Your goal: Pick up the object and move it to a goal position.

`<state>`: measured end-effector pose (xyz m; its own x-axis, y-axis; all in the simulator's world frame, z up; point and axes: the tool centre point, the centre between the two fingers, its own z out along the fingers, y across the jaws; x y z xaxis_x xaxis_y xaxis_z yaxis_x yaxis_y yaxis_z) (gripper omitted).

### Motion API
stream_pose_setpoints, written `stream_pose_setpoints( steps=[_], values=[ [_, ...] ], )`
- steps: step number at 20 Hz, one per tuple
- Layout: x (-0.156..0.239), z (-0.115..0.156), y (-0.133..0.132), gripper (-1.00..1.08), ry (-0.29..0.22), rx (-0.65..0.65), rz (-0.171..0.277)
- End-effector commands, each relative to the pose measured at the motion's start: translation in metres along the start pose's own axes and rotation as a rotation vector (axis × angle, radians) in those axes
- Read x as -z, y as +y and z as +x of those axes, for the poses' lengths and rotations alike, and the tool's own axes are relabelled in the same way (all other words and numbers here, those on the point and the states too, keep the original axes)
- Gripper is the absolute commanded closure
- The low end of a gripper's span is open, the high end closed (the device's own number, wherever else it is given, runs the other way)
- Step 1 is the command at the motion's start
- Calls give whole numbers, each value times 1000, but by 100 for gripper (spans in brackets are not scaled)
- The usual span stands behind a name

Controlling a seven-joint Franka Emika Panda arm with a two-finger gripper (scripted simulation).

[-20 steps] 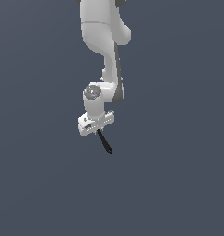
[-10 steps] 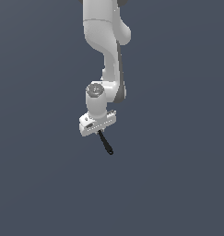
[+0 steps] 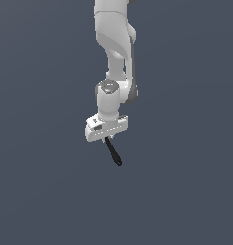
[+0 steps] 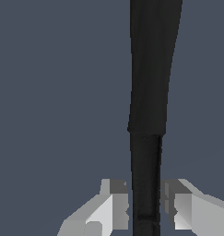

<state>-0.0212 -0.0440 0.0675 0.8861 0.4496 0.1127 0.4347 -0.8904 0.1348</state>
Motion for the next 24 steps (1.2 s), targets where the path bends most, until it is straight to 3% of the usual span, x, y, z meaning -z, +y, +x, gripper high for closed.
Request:
stream_pose_setpoints(
  steps=[1, 24],
  values=[
    [13, 16, 0, 108, 29, -22, -35],
    [123, 128, -2, 108, 240, -199, -321]
  ],
)
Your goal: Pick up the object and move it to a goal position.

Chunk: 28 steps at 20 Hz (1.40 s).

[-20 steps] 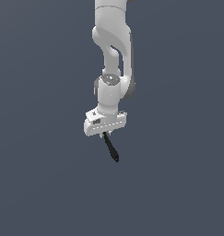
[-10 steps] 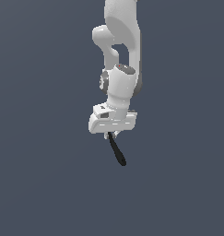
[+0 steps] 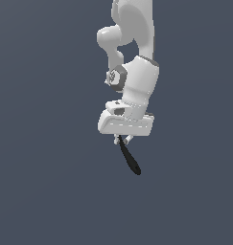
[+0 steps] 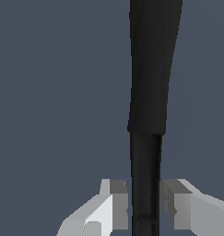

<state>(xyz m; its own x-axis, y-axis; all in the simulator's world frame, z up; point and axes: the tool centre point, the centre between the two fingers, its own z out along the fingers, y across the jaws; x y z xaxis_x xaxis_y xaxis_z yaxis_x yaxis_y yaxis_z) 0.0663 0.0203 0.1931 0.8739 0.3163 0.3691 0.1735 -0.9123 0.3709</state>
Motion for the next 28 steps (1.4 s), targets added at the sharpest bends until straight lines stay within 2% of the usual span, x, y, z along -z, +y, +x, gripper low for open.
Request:
stream_pose_setpoints(
  steps=[1, 15, 28],
  values=[
    [11, 14, 1, 108, 25, -20, -31],
    [80, 90, 2, 108, 161, -136, -224],
    [178, 171, -7, 108, 328, -282, -467]
  ],
)
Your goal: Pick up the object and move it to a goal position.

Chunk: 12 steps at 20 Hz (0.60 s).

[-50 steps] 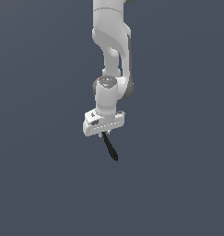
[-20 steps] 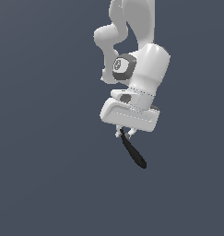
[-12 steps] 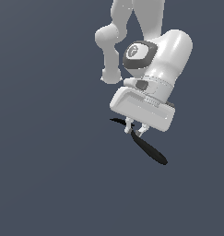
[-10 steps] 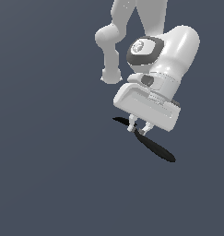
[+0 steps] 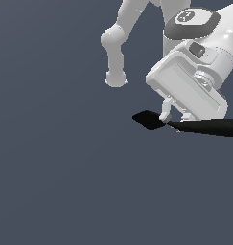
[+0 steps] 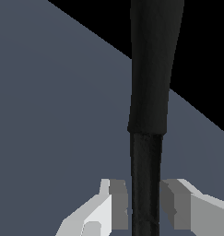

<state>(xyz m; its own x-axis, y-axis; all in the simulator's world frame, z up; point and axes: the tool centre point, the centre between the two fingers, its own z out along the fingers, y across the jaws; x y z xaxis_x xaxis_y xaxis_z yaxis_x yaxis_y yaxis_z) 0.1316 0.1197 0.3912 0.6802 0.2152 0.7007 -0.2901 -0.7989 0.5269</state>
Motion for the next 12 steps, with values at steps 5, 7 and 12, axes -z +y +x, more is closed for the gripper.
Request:
stream_pose_setpoints(
  steps=[5, 7, 12],
  values=[
    [38, 48, 1, 108, 79, -71, -118],
    [48, 59, 1, 108, 97, -87, -148],
    [66, 79, 1, 108, 130, -117, -204]
  ],
)
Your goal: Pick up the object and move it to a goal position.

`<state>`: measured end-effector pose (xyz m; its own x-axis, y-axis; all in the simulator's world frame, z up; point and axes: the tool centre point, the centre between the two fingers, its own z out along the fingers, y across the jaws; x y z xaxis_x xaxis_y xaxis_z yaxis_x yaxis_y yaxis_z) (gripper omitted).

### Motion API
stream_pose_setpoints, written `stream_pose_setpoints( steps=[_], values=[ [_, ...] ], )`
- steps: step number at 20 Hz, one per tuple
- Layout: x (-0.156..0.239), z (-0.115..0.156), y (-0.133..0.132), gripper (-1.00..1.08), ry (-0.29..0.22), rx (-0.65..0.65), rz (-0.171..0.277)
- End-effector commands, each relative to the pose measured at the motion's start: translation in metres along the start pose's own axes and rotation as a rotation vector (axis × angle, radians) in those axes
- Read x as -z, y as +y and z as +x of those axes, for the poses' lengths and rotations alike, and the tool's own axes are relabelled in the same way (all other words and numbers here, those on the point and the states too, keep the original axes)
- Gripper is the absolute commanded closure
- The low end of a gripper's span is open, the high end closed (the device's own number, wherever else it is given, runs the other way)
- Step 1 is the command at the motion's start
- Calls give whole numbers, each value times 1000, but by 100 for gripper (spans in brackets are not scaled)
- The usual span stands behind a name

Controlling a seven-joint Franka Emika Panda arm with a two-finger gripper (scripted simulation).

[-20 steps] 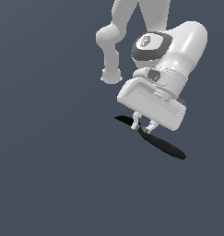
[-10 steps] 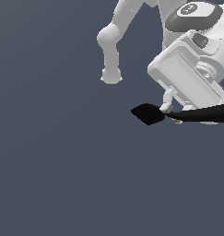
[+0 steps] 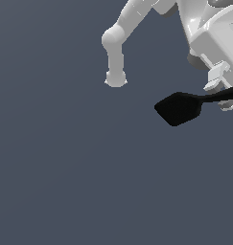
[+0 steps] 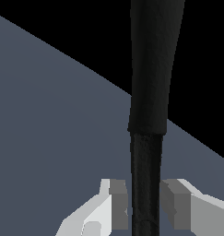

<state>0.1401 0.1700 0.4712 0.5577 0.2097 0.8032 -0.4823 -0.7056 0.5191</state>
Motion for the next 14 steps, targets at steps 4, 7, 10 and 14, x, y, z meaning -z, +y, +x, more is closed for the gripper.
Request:
stream_pose_setpoints(
  steps=[4, 7, 10, 14],
  values=[
    [11, 18, 2, 108, 25, -24, -45],
    [14, 22, 2, 108, 32, -30, -57],
    [15, 24, 2, 108, 34, -32, -61],
    [14, 23, 2, 108, 32, -30, -59]
  ],
)
